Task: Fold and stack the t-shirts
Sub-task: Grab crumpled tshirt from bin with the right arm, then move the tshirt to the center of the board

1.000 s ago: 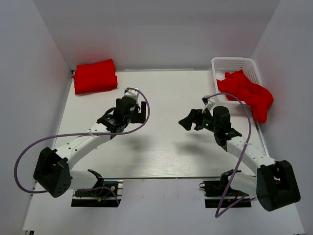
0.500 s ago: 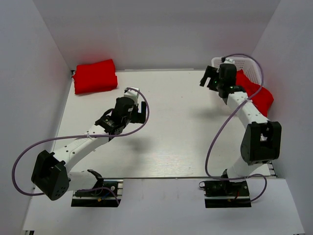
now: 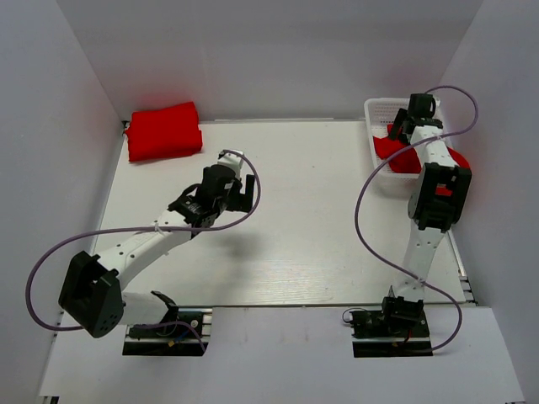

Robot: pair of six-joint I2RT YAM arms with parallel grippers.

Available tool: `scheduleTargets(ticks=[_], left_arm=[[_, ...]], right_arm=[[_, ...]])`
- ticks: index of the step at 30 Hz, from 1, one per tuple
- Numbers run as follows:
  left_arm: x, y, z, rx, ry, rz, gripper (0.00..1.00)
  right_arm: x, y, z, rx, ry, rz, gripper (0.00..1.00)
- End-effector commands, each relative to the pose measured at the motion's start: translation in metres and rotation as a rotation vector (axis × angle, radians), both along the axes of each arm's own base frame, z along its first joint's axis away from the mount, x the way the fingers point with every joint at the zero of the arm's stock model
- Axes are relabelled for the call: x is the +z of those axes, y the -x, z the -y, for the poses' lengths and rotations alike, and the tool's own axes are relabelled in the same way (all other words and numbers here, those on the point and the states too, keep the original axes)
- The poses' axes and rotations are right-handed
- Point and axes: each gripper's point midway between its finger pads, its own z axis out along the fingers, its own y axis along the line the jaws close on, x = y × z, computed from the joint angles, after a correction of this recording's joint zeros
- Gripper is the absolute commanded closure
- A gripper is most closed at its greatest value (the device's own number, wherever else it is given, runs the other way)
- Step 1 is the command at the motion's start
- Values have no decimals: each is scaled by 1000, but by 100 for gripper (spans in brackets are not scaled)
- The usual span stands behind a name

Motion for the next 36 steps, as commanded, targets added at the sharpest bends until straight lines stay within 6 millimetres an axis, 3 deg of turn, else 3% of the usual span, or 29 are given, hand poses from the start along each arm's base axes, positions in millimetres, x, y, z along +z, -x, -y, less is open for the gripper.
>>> scheduleTargets(ticks=[1, 7, 8, 10, 11, 13, 14, 15, 17, 21, 23, 24, 25, 26, 27, 28, 30, 32, 35, 36], left_arm=[[11, -7, 1, 9, -9, 9, 0], [7, -12, 3, 15, -6, -8, 0], [5, -11, 2, 16, -11, -15, 0], [5, -12, 0, 23, -15, -12, 0], [8, -12, 0, 23, -15, -12, 0], [8, -12, -1, 36, -12, -11, 0], [12, -12, -1, 36, -6, -3, 0], [16, -11, -2, 36, 1, 6, 0], [18, -10, -4, 52, 5, 7, 0], [35, -7, -15, 111, 39, 47, 0], [43, -1, -16, 118, 79, 54, 0], [42, 3, -16, 106, 87, 52, 0], [43, 5, -15, 95, 100, 57, 0], [47, 7, -13, 82, 113, 61, 0], [46, 9, -14, 87, 121, 59, 0], [47, 11, -15, 93, 131, 56, 0], [49, 13, -16, 97, 140, 55, 0], [48, 17, -18, 105, 144, 42, 0], [47, 22, -13, 86, 168, 10, 0], [47, 22, -13, 86, 168, 10, 0]], right_arm=[[-34, 14, 19, -50, 11, -140, 10], [-70, 12, 33, -60, -7, -190, 10], [-80, 12, 30, -51, -15, -204, 15], [-80, 6, 31, -30, -14, -191, 40], [-78, 4, 28, -18, -22, -181, 75], [-66, -5, 25, -11, -39, -135, 94], [-49, -9, 21, 8, -49, -100, 100], [-2, -17, 20, 21, -44, 9, 100], [28, -21, 19, 40, -40, 81, 100], [139, -19, 1, 175, -2, 303, 100], [175, -16, -13, 247, -5, 373, 100], [210, -5, -18, 281, 18, 430, 100], [223, -1, -23, 299, 20, 452, 100], [248, 7, -42, 395, -2, 497, 100], [270, 18, -48, 429, 9, 534, 100], [280, 23, -58, 471, 16, 551, 100], [328, 48, -87, 601, 14, 652, 100], [361, 69, -120, 729, -9, 732, 100], [415, 118, -181, 1014, -97, 871, 100], [418, 134, -201, 1140, -134, 882, 100]])
